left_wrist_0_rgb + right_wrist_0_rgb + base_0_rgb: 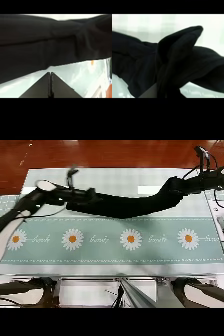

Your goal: Fold the shirts.

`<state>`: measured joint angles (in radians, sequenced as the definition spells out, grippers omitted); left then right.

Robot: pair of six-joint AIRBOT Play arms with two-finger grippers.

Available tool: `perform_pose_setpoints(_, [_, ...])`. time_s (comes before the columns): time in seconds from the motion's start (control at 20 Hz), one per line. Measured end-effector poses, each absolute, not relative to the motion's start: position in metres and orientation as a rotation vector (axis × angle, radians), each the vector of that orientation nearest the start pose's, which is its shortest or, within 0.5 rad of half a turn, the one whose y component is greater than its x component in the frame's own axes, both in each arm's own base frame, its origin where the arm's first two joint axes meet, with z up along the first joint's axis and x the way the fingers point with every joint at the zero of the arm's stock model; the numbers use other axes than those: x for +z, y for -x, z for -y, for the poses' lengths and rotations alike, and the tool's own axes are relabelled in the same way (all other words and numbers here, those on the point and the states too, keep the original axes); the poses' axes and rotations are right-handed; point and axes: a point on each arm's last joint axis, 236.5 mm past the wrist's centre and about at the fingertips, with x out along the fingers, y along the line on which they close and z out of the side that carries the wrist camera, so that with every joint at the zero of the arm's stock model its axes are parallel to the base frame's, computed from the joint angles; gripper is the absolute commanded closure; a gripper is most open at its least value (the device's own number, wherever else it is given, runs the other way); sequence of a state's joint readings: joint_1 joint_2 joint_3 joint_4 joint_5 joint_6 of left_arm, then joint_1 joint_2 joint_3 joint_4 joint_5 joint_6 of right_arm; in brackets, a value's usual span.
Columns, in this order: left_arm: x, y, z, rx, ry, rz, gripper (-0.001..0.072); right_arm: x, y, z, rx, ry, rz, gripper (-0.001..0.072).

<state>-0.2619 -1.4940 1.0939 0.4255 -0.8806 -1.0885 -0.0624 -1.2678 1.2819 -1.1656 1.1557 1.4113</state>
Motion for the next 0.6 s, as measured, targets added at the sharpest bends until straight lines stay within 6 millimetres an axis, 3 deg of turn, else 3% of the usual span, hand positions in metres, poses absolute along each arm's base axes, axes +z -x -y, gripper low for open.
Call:
perform_pose_setpoints(0.3, [-0.013,-0.355,0.369,-0.835,0.657,-1.186,0.0683,0.118,-0.384,-0.089,0.219,-0.126,-1.032,0.0685])
perform_pose_setpoints(0.6, [-0.046,-0.332,0.410,-0.809,0.669,-1.232,0.0684,0.153,-0.348,-0.112,0.233,-0.108,-0.990,0.0685])
